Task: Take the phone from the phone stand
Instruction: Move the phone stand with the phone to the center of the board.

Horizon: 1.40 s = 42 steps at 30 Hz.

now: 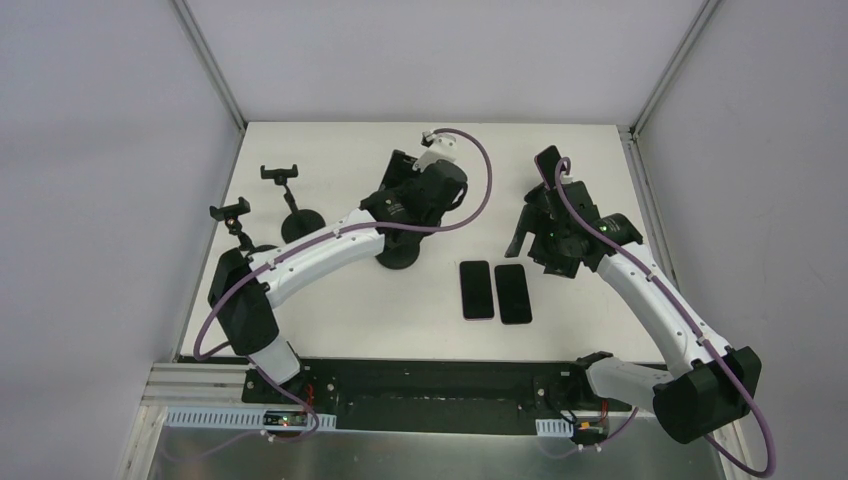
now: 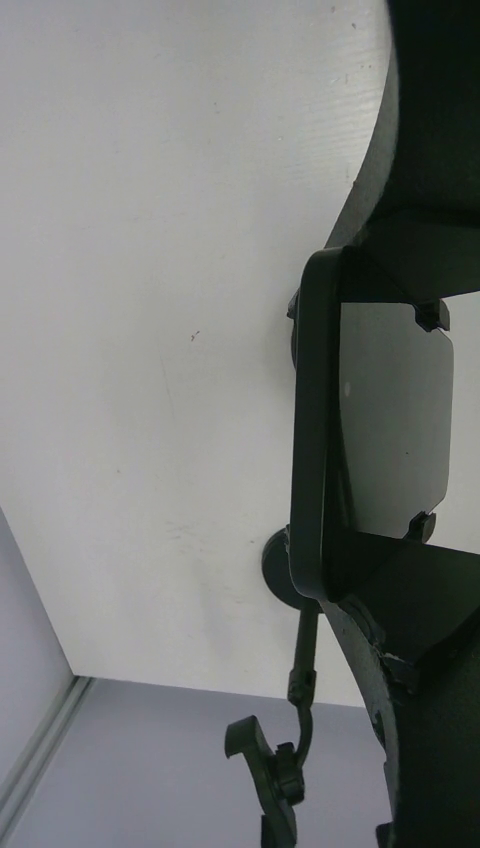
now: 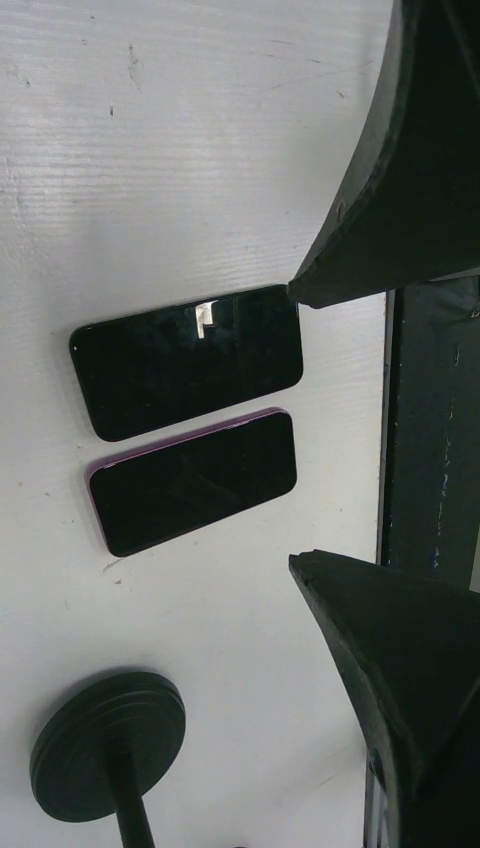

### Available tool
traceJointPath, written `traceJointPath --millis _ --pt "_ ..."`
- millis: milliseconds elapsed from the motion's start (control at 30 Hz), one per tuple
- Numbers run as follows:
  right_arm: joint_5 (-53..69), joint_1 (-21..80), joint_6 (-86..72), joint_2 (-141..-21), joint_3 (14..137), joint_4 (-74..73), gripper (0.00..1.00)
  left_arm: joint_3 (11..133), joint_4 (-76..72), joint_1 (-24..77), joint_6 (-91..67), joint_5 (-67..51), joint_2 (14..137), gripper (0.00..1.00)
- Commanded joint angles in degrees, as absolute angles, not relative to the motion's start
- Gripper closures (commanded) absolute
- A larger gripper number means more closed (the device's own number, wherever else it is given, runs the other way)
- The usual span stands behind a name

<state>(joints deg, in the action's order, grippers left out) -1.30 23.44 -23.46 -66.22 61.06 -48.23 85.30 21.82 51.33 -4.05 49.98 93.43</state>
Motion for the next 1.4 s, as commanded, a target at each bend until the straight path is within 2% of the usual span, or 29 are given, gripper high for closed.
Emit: traceJointPath --millis 0,567,800,1033,1100,1167,1233,1367 --pt "-2.42 23.15 -22.68 -65.04 62.05 -48.93 0.03 85.23 18.16 55.02 -7.76 63.00 88.77 1.00" --pt "-2.29 23.16 -22.39 -66.16 62.05 -49.06 0.03 89.27 35.02 56.38 -22.61 53.15 85.89 1.00" --pt "-1.97 23.19 -22.31 -66.69 62.05 -49.13 0.03 85.82 37.09 56.54 -30.80 48.79 84.32 1.00" --pt "-1.85 23.14 -22.41 -67.62 62.12 -49.04 0.03 84.26 37.27 57.06 -32.08 49.48 86.94 0.99" --pt "-1.92 23.13 -22.30 -67.76 62.14 -49.04 0.04 84.05 37.23 57.09 -32.22 50.41 87.66 0.84" --pt "-2.02 23.12 -22.28 -67.76 62.06 -49.04 0.03 83.79 37.18 57.06 -32.49 50.79 87.97 0.63" --pt "-2.09 23.18 -22.19 -67.76 62.05 -49.04 0.04 83.89 37.18 57.05 -32.52 50.96 88.25 0.45" --pt "-2.12 23.18 -22.06 -67.94 62.12 -49.04 0.04 84.34 37.18 57.06 -32.61 51.06 88.65 0.28"
